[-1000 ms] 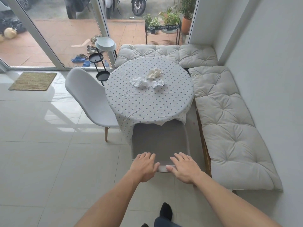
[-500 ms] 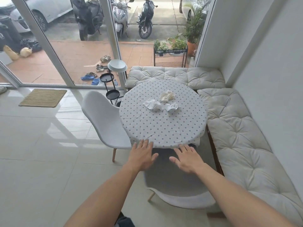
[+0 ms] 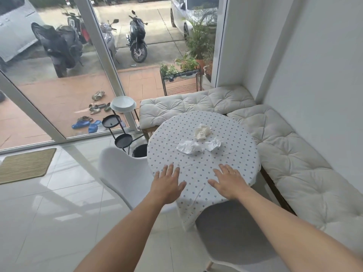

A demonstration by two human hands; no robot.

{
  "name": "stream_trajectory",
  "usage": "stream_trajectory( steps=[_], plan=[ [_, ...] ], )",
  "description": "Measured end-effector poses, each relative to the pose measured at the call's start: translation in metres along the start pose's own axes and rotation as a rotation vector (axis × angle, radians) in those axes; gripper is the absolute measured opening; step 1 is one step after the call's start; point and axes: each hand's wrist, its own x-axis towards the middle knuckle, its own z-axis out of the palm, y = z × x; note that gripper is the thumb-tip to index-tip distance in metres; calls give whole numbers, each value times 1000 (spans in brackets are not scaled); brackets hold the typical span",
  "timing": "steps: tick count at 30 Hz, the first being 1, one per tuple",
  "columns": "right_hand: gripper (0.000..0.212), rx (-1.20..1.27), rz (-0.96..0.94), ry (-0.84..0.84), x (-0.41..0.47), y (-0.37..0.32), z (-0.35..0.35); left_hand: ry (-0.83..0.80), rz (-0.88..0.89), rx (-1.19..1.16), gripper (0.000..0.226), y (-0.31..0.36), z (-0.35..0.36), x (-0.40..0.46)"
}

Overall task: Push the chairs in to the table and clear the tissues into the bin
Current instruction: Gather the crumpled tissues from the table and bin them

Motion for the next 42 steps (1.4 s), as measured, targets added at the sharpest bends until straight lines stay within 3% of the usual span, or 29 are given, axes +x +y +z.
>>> stream_trajectory(
  steps=[13, 25, 30, 38, 42],
  plan=[
    [68, 29, 129, 47, 187, 15, -16, -116, 104, -7, 75, -43, -3, 191],
    [54, 38, 269, -27, 304, 58, 33, -193, 90, -128, 66, -5, 60, 351],
    [35, 135, 221, 142, 310, 64, 44, -128, 179, -95, 35, -4, 81, 357],
    [24, 236, 52, 448, 357, 49, 0, -20, 263, -187, 16, -44, 58, 359],
    [25, 203, 65, 480, 396, 34, -17, 45, 237, -248, 21, -70, 48, 360]
  ],
)
